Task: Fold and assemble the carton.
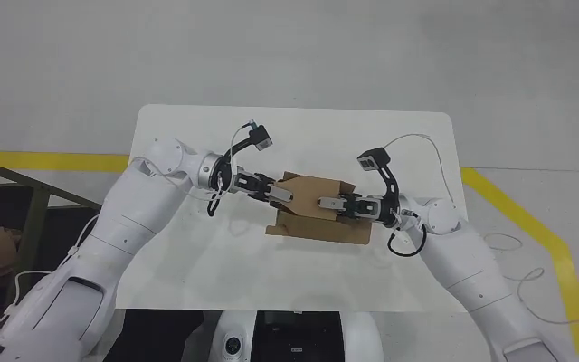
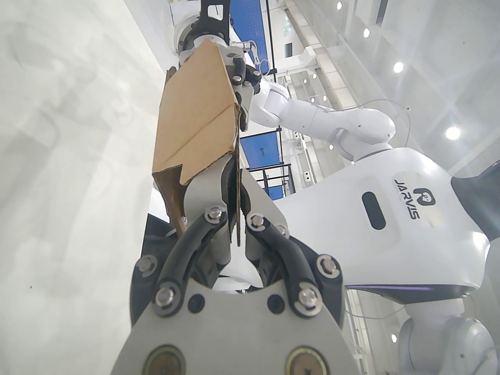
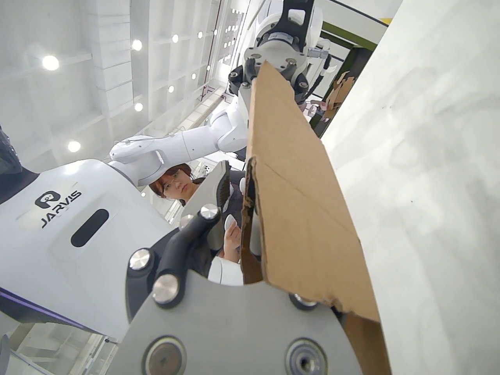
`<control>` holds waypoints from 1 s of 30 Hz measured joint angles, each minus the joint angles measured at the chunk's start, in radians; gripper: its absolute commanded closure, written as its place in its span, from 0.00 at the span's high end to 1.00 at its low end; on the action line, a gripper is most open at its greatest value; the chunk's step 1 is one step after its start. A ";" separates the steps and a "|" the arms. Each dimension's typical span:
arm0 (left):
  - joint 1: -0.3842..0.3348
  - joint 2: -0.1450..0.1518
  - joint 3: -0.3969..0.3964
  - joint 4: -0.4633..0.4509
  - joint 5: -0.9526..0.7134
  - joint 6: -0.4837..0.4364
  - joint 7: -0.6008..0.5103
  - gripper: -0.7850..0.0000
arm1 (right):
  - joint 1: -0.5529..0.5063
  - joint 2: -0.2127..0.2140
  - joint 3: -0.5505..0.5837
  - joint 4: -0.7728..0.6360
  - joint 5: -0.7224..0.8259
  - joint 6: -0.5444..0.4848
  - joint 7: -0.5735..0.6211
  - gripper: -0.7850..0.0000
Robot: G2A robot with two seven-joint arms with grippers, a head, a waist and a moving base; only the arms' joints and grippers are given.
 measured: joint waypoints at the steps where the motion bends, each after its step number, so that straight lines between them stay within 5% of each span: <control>1: 0.000 0.000 0.001 0.000 -0.001 0.001 -0.001 0.00 | 0.001 0.000 -0.001 0.001 0.000 0.000 0.000 0.00; 13: 0.001 -0.004 0.004 -0.003 0.002 0.007 -0.007 0.03 | 0.004 -0.001 -0.004 0.007 -0.003 -0.001 -0.001 0.00; 21: 0.005 0.000 -0.013 -0.005 -0.005 0.014 -0.014 1.00 | 0.006 0.000 -0.006 0.019 -0.032 -0.003 -0.003 0.00; 30: 0.033 0.001 -0.040 -0.043 -0.103 0.037 -0.038 1.00 | 0.012 -0.002 -0.010 0.040 -0.078 -0.008 -0.008 0.00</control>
